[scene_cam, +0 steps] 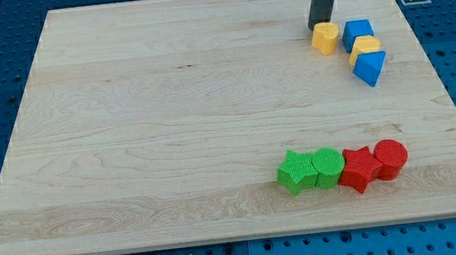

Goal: Move blue cube along with yellow heart towards center left

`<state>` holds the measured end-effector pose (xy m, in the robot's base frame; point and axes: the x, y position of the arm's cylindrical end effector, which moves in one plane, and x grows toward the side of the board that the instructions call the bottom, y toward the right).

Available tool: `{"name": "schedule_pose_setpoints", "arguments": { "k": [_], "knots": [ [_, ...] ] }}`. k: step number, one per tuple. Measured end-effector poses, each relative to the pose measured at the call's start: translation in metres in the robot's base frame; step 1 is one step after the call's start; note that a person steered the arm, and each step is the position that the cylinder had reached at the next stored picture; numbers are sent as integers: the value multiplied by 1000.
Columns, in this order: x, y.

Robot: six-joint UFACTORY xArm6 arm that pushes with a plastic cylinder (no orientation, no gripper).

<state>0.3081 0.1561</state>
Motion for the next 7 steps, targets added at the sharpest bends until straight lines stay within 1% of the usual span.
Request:
{"name": "schedule_pose_setpoints", "arguments": {
  "k": [4, 5, 6, 7],
  "knots": [
    [7, 0],
    [-21, 1],
    [-25, 9],
    [-25, 32]
  ]
}}
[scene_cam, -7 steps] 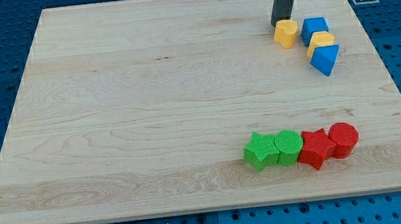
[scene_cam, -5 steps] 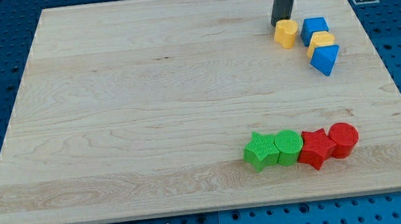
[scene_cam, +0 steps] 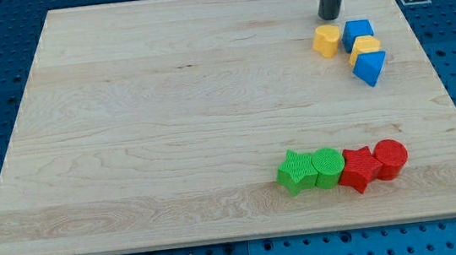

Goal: Move blue cube along with yellow heart towards center left

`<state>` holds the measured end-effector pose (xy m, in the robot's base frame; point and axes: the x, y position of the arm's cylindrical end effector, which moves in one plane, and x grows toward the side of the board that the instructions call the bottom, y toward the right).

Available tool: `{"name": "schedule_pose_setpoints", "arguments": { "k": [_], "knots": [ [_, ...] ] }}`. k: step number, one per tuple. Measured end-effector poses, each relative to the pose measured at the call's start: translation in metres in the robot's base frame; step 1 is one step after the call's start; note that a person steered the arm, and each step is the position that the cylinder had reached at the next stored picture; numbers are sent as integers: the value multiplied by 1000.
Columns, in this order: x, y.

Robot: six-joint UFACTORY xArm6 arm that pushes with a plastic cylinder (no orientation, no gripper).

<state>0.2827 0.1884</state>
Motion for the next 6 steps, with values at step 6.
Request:
{"name": "schedule_pose_setpoints", "arguments": {
  "k": [6],
  "knots": [
    [65, 22]
  ]
}}
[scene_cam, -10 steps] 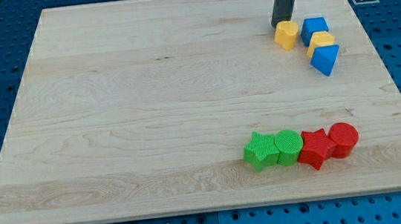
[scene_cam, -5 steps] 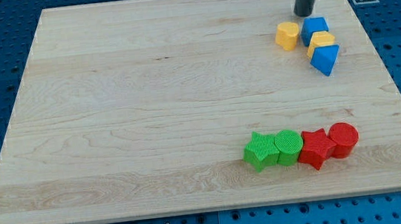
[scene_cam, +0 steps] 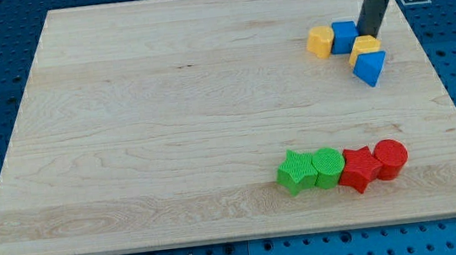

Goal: Move blue cube along with yellow heart towards center left

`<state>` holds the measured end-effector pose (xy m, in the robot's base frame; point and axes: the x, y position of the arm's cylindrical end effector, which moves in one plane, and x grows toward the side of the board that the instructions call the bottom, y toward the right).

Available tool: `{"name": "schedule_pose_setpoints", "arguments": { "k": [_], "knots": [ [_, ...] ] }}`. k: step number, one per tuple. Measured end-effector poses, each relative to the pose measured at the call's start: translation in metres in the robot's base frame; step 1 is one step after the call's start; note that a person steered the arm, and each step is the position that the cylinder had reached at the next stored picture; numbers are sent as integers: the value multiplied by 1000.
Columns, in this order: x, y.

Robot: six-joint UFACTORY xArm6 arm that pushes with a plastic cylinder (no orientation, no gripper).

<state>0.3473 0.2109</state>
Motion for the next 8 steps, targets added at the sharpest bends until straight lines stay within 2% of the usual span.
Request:
{"name": "schedule_pose_setpoints", "arguments": {
  "k": [5, 8],
  "knots": [
    [0, -85],
    [0, -166]
  ]
}}
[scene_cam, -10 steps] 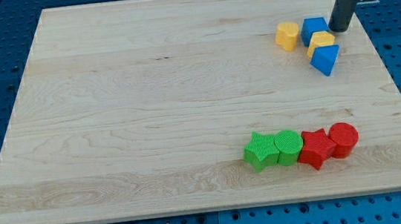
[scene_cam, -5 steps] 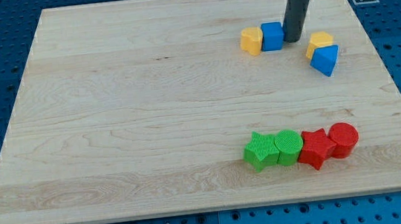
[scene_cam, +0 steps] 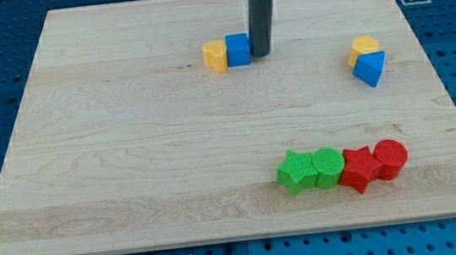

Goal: Move blue cube along with yellow heart towards center left

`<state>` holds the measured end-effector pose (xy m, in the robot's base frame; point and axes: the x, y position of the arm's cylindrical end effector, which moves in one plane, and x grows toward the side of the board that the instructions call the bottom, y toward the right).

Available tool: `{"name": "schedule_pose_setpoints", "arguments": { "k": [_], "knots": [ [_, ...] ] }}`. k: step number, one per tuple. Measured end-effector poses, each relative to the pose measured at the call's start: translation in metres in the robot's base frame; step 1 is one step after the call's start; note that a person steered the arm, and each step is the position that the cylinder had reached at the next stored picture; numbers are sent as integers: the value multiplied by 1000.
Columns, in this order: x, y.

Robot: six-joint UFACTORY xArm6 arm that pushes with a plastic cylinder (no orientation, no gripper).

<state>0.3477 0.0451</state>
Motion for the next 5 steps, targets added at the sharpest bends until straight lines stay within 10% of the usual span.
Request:
{"name": "schedule_pose_setpoints", "arguments": {
  "k": [5],
  "knots": [
    [20, -147]
  ]
}}
